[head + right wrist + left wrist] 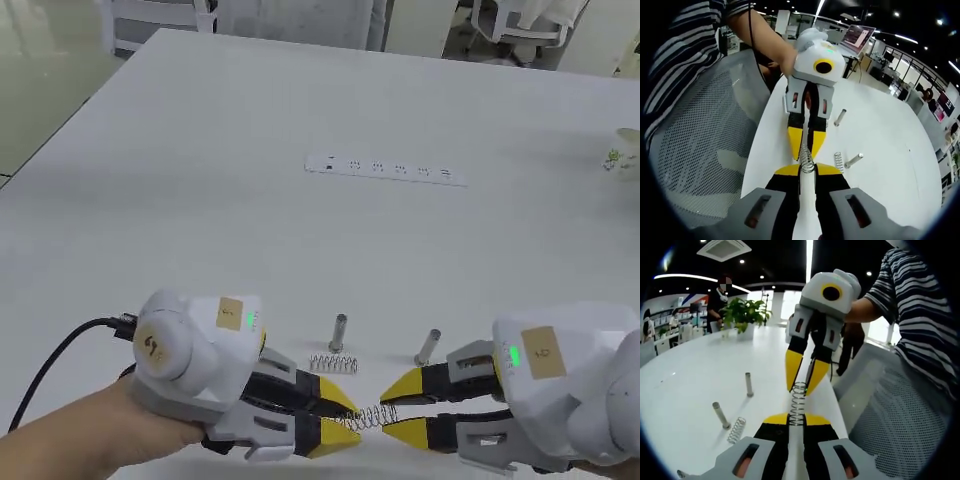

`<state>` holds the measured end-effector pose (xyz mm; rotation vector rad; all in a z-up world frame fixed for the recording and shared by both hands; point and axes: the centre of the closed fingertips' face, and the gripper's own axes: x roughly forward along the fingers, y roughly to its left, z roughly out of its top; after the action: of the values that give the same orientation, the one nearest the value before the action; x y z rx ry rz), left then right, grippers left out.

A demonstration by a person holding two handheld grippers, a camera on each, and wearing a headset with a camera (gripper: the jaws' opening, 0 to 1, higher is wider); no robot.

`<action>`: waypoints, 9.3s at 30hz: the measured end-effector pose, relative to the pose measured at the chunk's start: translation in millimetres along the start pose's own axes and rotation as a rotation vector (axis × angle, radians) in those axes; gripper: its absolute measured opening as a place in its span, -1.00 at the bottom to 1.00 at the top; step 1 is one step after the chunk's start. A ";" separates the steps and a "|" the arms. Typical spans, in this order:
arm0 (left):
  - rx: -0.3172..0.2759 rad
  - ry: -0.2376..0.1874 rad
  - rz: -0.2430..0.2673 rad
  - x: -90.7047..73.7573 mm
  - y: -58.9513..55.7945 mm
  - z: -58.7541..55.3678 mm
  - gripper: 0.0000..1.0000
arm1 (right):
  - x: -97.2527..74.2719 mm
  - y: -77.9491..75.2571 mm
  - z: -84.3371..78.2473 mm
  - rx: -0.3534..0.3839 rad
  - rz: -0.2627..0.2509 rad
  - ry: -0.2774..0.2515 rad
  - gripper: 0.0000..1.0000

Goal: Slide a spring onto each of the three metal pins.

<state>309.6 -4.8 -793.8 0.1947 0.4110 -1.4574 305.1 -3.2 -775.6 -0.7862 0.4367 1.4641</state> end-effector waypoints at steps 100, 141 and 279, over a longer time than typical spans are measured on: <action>-0.268 -0.072 0.273 -101.2 20.2 -31.9 0.19 | -9.9 -38.0 28.2 0.032 -0.180 -0.127 -0.86; -0.339 -0.141 0.506 -152.1 40.3 -52.3 0.96 | -28.7 -54.7 -3.4 0.106 -0.250 -0.072 -0.86; -0.353 -0.164 0.540 -165.4 35.2 -44.6 0.92 | -9.1 -59.8 -57.3 0.418 -0.276 -0.100 -0.79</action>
<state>327.7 168.2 -775.0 -0.0944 0.4338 -0.8462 373.9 -45.5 -796.3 -0.4174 0.5152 1.0990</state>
